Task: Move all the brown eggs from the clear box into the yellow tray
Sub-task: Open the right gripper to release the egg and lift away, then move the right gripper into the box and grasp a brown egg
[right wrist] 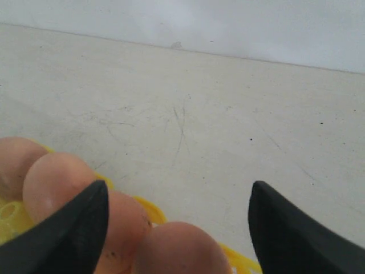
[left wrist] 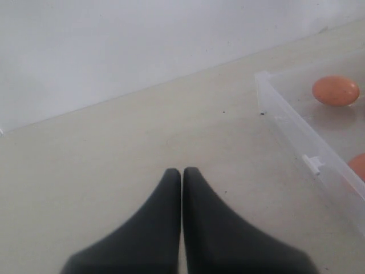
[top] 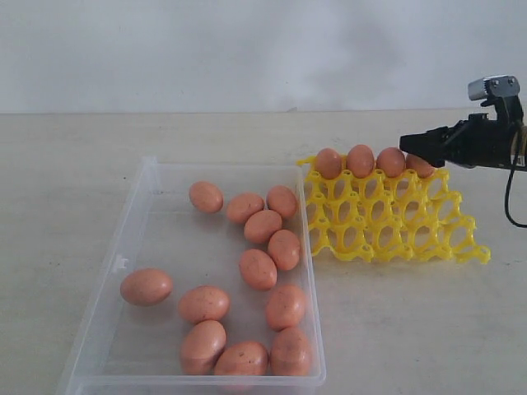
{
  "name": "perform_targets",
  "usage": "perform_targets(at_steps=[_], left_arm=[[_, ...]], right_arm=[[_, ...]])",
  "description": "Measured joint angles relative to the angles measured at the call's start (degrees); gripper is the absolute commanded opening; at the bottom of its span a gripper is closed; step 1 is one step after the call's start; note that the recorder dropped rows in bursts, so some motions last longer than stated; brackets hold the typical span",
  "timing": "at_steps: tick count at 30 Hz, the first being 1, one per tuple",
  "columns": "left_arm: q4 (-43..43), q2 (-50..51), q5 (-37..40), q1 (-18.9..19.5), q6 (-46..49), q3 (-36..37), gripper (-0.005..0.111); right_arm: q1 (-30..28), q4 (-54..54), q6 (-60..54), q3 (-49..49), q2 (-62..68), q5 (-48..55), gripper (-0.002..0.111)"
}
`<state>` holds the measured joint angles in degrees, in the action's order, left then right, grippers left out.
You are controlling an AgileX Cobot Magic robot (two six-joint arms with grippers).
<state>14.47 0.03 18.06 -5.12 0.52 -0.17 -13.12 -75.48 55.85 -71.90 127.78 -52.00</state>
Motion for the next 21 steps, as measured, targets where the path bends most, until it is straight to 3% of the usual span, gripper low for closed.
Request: perform_targets(at_steps=[3, 5, 10, 16, 21], left_arm=[[0.0, 0.0, 0.0, 0.0, 0.0, 0.0, 0.001], [0.0, 0.0, 0.0, 0.0, 0.0, 0.0, 0.001], [0.0, 0.0, 0.0, 0.0, 0.0, 0.0, 0.001], [0.0, 0.0, 0.0, 0.0, 0.0, 0.0, 0.001], [0.0, 0.0, 0.0, 0.0, 0.0, 0.0, 0.001]], right_arm=[[0.0, 1.2, 0.53, 0.0, -0.44, -1.27, 0.063], [0.0, 2.34, 1.49, 0.0, -1.84, -3.71, 0.051], [2.5, 3.32, 6.95, 0.0, -8.58, -8.43, 0.003], [15.14, -3.56, 11.69, -0.11, -17.28, -8.55, 0.0], [28.7, -17.98, 14.48, -0.06, -18.85, 9.73, 0.0]])
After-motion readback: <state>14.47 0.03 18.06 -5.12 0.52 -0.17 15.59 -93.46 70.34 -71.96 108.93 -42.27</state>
